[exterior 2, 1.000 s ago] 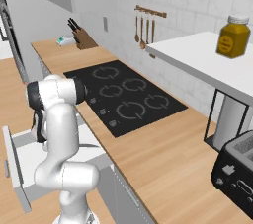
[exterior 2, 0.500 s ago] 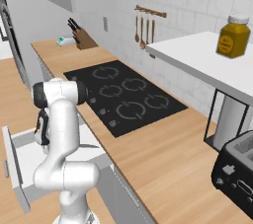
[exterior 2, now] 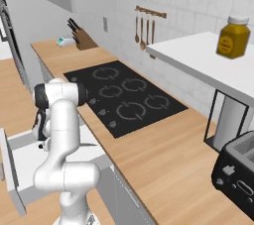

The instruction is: Pick up the knife from the drawer and place it on the cutting board. Then place the meat from the plate to the cutting board.

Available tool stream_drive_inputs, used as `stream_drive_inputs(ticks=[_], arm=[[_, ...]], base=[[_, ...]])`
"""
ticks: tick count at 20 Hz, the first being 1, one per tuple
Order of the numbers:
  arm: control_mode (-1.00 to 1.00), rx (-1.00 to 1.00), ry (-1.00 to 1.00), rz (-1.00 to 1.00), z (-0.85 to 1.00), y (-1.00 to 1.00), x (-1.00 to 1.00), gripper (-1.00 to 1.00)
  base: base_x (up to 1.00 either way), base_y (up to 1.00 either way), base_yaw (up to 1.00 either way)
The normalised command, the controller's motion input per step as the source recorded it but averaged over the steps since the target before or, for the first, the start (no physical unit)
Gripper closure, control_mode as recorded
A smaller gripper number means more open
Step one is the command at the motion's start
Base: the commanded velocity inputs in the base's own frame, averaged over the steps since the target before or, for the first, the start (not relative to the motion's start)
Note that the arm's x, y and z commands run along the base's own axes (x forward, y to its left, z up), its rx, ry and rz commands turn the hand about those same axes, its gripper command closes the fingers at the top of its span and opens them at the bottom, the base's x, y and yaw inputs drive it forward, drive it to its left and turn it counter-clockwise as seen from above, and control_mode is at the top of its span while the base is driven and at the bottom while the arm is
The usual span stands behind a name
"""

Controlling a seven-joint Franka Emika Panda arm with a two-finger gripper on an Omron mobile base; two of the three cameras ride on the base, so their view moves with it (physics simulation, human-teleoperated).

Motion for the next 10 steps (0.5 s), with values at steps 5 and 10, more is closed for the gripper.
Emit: stream_drive_inputs(ticks=[5,10], arm=[[-1.0,0.0,0.05,0.06,-0.76,0.21,-0.13,1.0],[-1.0,0.0,-0.05,0.07,-0.52,0.17,-0.55,1.0]], base=[[0.0,0.0,0.0],[0.0,0.0,0.0]])
